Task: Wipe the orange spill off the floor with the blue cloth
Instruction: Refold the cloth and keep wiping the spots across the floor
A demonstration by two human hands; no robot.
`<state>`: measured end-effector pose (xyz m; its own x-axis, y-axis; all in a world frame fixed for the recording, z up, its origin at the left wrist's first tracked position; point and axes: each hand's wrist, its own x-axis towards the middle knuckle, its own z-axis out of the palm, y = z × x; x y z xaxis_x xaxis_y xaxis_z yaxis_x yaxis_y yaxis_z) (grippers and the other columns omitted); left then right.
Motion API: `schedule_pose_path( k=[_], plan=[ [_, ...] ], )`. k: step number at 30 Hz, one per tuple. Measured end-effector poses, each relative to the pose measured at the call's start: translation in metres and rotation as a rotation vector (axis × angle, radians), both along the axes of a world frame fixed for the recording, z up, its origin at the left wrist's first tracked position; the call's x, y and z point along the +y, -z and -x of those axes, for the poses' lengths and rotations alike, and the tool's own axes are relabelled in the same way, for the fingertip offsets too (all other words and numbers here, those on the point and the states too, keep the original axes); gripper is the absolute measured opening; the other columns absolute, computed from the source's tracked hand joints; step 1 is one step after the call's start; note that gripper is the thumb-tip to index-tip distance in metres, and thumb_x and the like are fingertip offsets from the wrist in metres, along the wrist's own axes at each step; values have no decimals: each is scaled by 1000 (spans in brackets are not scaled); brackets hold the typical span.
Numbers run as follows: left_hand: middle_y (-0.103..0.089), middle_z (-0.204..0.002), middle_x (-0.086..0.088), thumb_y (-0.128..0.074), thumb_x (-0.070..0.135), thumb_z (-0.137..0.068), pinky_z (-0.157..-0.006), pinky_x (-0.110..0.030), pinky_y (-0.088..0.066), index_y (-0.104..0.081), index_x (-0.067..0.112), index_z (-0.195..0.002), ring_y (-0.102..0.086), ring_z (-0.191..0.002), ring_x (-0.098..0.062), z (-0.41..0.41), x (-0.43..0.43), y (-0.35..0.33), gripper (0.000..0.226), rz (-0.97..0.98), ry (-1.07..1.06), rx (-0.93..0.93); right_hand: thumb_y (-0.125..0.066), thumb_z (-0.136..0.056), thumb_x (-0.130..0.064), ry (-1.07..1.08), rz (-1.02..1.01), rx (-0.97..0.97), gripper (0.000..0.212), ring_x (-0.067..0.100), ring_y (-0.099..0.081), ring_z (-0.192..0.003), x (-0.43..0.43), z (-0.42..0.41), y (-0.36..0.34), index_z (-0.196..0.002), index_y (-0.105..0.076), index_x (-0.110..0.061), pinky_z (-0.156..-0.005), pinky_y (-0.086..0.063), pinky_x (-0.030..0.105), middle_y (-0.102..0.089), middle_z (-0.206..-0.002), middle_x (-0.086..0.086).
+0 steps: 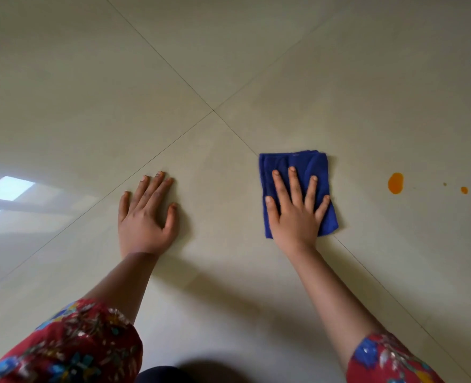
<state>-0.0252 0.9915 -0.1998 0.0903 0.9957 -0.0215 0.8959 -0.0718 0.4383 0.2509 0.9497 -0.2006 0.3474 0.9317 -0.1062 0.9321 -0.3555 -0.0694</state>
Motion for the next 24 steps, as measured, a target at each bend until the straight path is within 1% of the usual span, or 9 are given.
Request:
schedule_pose_path(
  k=[3,6,8,10,12,15,19,21,24],
  plan=[
    [-32,-154,16,-42,40,-90,-119,-42,-17,-41,36,-144,-21,-146,-6,-1,0,0,55,-5,-2,-4,-35,-87,-65,232,-40,-12,61,39,-28,-140,22,-49,-3,-140,-44,-36,-106,-22,61,-40,-148,5],
    [-31,-154,17,-41,42,-90,-119,-41,-16,-40,37,-144,-20,-146,-5,-1,0,0,55,-9,-7,0,-30,-89,-64,392,-9,85,63,40,-6,-146,86,-72,-3,-145,-35,-36,-110,-10,67,-21,-158,7],
    [-31,-154,17,-40,43,-90,-119,-41,-16,-40,36,-145,-20,-146,-5,-1,0,0,55,-6,-2,3,-28,-96,-55,281,12,101,57,39,2,-147,105,-50,3,-151,-22,-38,-112,-1,66,-7,-163,2],
    [-32,-154,16,-39,43,-90,-119,-42,-17,-40,36,-145,-21,-146,-7,-1,0,0,55,-11,1,9,-24,-98,-47,13,-26,42,55,36,-8,-148,84,-14,6,-152,-22,-34,-115,-4,60,-13,-162,0],
    [-32,-154,16,-39,43,-90,-119,-43,-17,-40,35,-145,-21,-146,-7,-1,0,-1,55,-14,0,14,-24,-99,-39,-183,-52,28,54,31,-19,-147,39,-1,7,-151,-29,-27,-116,-15,53,-23,-160,1],
    [-32,-154,16,-40,41,-90,-118,-43,-18,-40,35,-145,-22,-146,-7,-1,0,0,55,-10,-6,9,-25,-99,-34,-26,-53,57,54,30,-25,-145,22,-43,6,-149,-34,-20,-115,-22,48,-28,-158,6],
    [-32,-154,16,-41,41,-90,-119,-43,-18,-40,35,-145,-21,-146,-7,-2,-1,-1,55,-9,-6,12,-24,-101,-35,320,-30,42,54,28,-12,-148,99,-88,4,-154,-22,-21,-119,-11,48,-15,-162,4],
    [-32,-155,16,-41,41,-90,-119,-43,-18,-40,36,-145,-21,-146,-6,0,0,-1,55,-7,-10,9,-27,-102,-36,300,-36,70,55,28,-9,-149,150,-71,-1,-154,-18,-22,-119,-9,48,-10,-163,3],
    [-31,-155,17,-41,41,-91,-119,-42,-17,-39,36,-145,-20,-146,-6,0,0,0,55,2,5,10,-25,-100,-37,-5,-44,67,55,26,-12,-148,172,-6,1,-154,-19,-24,-118,-11,47,-12,-162,0]
  ],
)
